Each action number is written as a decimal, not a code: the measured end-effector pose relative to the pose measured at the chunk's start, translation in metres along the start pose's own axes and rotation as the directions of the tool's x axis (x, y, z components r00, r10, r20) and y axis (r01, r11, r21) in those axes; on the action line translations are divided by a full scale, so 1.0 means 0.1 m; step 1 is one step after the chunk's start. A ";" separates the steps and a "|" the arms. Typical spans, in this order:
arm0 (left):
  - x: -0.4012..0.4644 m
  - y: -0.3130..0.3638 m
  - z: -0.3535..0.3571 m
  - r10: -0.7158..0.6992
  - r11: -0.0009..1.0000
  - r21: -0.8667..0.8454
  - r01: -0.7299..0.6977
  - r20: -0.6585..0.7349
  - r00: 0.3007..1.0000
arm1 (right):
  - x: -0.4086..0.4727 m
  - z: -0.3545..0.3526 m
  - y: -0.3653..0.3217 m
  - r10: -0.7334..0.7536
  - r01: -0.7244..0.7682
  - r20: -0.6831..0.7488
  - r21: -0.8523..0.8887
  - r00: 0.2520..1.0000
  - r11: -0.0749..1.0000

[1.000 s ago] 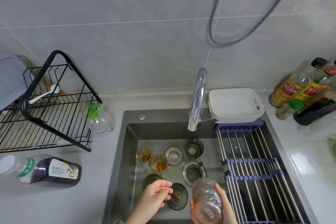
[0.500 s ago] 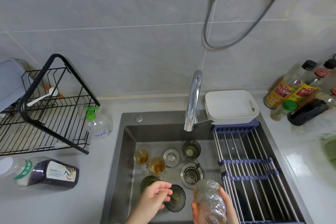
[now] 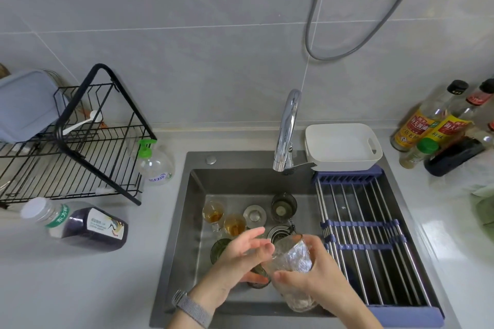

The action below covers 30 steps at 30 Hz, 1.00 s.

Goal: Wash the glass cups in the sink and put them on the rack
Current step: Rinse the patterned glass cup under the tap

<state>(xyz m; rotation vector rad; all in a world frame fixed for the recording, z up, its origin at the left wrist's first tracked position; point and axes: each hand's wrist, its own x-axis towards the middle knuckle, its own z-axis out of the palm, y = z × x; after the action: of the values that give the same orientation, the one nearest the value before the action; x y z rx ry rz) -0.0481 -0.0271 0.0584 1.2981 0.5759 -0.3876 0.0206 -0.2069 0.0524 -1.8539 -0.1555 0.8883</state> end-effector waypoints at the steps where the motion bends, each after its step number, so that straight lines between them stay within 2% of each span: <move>1: -0.01 0.02 0.00 0.006 0.999 0.034 -0.006 0.014 1.000 | -0.01 -0.03 -0.06 -0.032 0.032 0.007 -0.057 0.999 0.998; 5: -0.07 0.07 0.08 0.001 0.983 0.182 -0.023 0.116 0.993 | -0.04 -0.06 -0.30 -0.102 0.140 0.125 -0.351 0.987 0.926; 7: -0.09 0.08 0.15 0.014 0.981 0.190 -0.030 0.089 0.996 | -0.04 -0.08 -0.37 -0.126 0.199 0.190 -0.440 0.974 0.876; 9: -0.12 0.08 0.19 0.011 0.998 0.053 -0.015 0.074 0.997 | -0.04 -0.15 -0.41 -0.198 0.260 0.187 -0.417 0.962 0.871; 11: -0.16 0.07 0.21 -0.013 0.984 -0.174 0.026 0.078 0.997 | -0.06 -0.23 -0.42 -0.258 0.288 0.134 -0.308 0.957 0.907; 14: -0.18 0.10 0.29 -0.098 0.835 -0.537 0.118 0.066 0.993 | -0.13 -0.21 -0.44 -0.296 0.303 0.079 -0.094 0.952 0.948; 17: -0.17 0.14 0.38 -0.125 0.745 -0.643 0.177 0.126 0.984 | -0.16 -0.07 -0.49 -0.371 0.362 -0.072 -0.117 0.926 0.925; 20: -0.16 0.13 0.39 -0.132 0.792 -0.583 0.182 0.127 0.983 | -0.12 -0.08 -0.53 -0.363 0.351 -0.175 -0.098 0.915 0.931; 24: -0.22 0.12 0.30 -0.108 0.923 -0.359 0.136 0.097 0.989 | -0.04 -0.09 -0.54 -0.277 0.276 -0.160 -0.031 0.947 0.961; 26: -0.29 0.13 0.22 -0.079 0.983 -0.167 0.072 -0.035 0.996 | 0.01 -0.04 -0.55 -0.229 0.233 -0.122 0.015 0.966 0.972; 28: -0.36 0.15 0.05 0.083 0.996 0.059 -0.071 -0.233 0.969 | 0.05 0.02 -0.59 -0.188 0.191 -0.078 0.036 0.979 0.981; 29: -0.41 0.18 -0.04 0.188 0.977 0.149 -0.152 -0.276 0.943 | 0.06 0.07 -0.61 -0.183 0.184 -0.063 0.016 0.981 0.983; 30: -0.47 0.22 -0.11 0.256 0.955 0.213 -0.205 -0.249 0.934 | 0.07 0.11 -0.66 -0.188 0.187 -0.053 -0.021 0.981 0.982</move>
<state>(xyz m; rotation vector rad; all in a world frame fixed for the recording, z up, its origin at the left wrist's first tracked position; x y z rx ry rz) -0.0752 -0.0131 0.1019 1.5942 0.6204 -0.0636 0.0370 -0.1645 0.1019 -1.8423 -0.2991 0.7064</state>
